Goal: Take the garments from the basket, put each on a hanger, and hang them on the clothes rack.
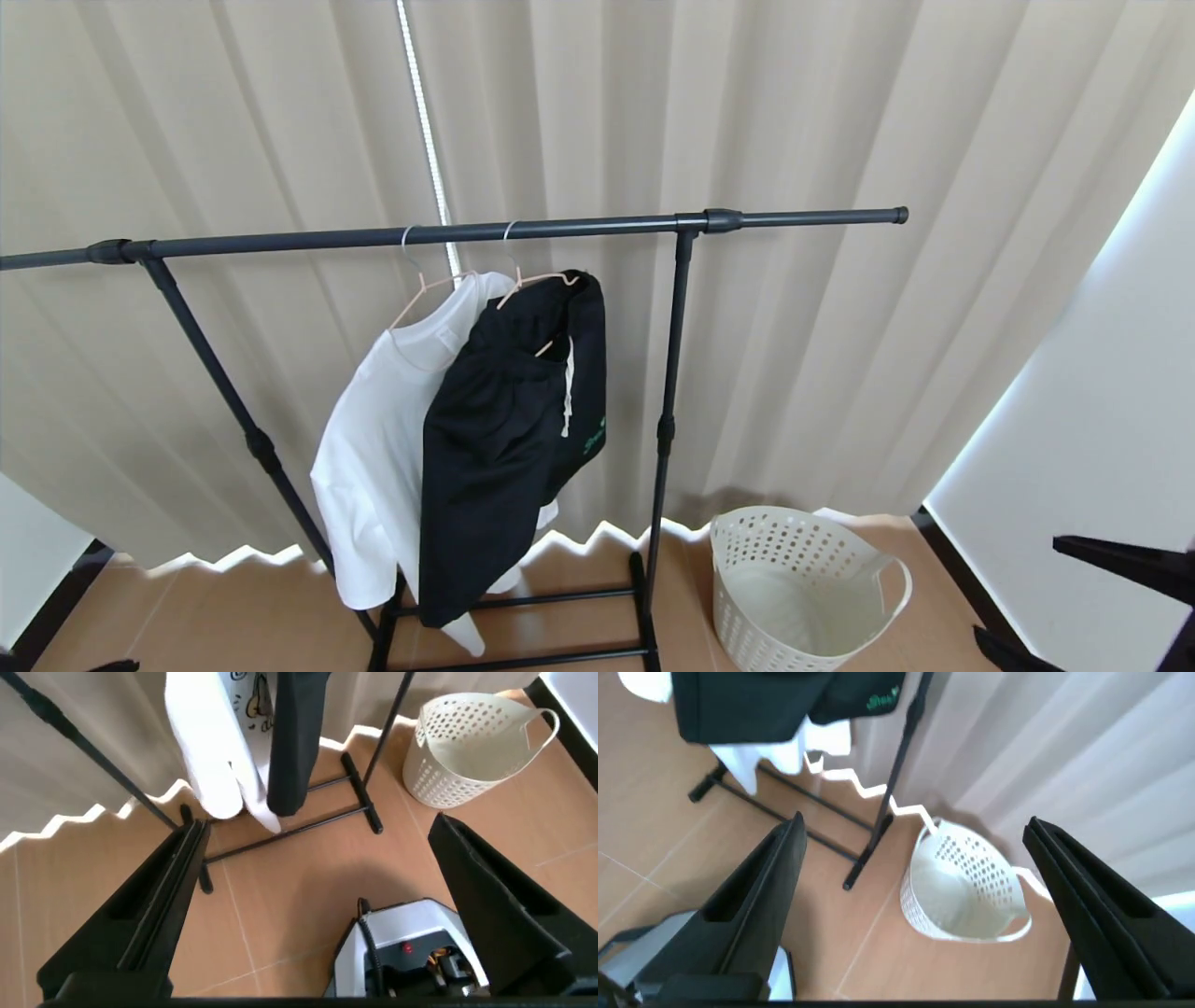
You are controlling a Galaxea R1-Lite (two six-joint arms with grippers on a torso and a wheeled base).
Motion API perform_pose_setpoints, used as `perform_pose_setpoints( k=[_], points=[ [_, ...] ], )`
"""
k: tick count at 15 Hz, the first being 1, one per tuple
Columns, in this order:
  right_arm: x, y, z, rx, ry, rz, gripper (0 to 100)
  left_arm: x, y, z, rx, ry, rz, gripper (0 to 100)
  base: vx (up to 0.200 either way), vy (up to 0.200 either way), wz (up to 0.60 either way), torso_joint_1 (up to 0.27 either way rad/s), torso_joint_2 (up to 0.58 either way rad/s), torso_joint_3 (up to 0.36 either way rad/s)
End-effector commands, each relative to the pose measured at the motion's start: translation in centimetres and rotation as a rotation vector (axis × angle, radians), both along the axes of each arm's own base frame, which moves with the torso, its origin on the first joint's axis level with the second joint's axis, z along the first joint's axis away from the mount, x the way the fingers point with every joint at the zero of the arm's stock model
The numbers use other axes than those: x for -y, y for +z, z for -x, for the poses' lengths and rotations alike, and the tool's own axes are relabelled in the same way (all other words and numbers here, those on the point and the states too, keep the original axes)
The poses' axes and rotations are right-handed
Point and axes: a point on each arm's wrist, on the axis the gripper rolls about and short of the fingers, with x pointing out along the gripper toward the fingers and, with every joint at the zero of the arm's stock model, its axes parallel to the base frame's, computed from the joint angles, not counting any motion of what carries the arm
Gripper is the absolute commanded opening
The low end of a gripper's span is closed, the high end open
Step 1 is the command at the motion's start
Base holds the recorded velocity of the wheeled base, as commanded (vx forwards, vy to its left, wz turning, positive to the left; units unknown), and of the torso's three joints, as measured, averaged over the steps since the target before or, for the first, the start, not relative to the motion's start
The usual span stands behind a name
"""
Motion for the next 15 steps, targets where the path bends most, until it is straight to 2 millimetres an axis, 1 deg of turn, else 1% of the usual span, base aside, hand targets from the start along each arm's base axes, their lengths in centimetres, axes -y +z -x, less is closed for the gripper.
perform_pose_setpoints(
  k=[1, 2, 3, 5, 7, 8, 9, 10, 11, 12, 15],
  points=[
    [1.4, -2.6, 3.4, 0.038, -0.046, -0.039, 100, -1.0, -3.4, 2.6, 0.057, -0.018, 0.017, 100, 0.000, 0.000, 0.00, 0.000, 0.00, 0.000],
    [1.7, -3.3, 4.0, 0.043, -0.067, -0.044, 100, -1.1, -3.4, 2.8, 0.079, -0.022, 0.025, 100, 0.000, 0.000, 0.00, 0.000, 0.00, 0.000],
    [2.5, -4.9, 5.6, 0.082, -0.131, -0.055, 100, -1.2, -3.4, 2.9, 0.092, -0.006, 0.045, 100, 0.000, 0.000, 0.00, 0.000, 0.00, 0.000],
    [3.2, -5.8, 7.5, 0.126, -0.211, -0.096, 100, -1.3, -3.4, 3.1, 0.112, 0.013, 0.051, 100, 0.000, 0.000, 0.00, 0.000, 0.00, 0.000],
    [3.5, -6.1, 8.7, 0.183, -0.247, -0.129, 100, -1.4, -3.4, 3.1, 0.123, 0.063, 0.034, 100, 0.000, 0.000, 0.00, 0.000, 0.00, 0.000],
    [3.6, -6.2, 9.5, 0.275, -0.314, -0.153, 100, -1.6, -3.4, 3.3, 0.157, 0.139, 0.014, 100, 0.000, 0.000, 0.00, 0.000, 0.00, 0.000],
    [3.5, -6.2, 10.0, 0.336, -0.353, -0.162, 100, -1.8, -3.4, 3.7, 0.202, 0.170, 0.008, 100, 0.000, 0.000, 0.00, 0.000, 0.00, 0.000],
    [3.5, -6.2, 10.0, 0.349, -0.369, -0.166, 100, -1.9, -3.4, 4.0, 0.250, 0.184, 0.008, 100, 0.000, 0.000, 0.00, 0.000, 0.00, 0.000],
    [3.3, -6.3, 10.4, 0.388, -0.362, -0.181, 100, -2.0, -3.4, 4.8, 0.345, 0.227, -0.021, 100, 0.000, 0.000, 0.00, 0.000, 0.00, 0.000],
    [3.1, -6.8, 10.7, 0.398, -0.307, -0.204, 100, -2.1, -3.5, 5.3, 0.399, 0.270, -0.041, 100, 0.000, 0.000, 0.00, 0.000, 0.00, 0.000],
    [3.0, -6.8, 10.6, 0.390, -0.289, -0.236, 100, -2.1, -3.5, 5.4, 0.415, 0.310, -0.046, 100, 0.000, 0.000, 0.00, 0.000, 0.00, 0.000]
  ],
)
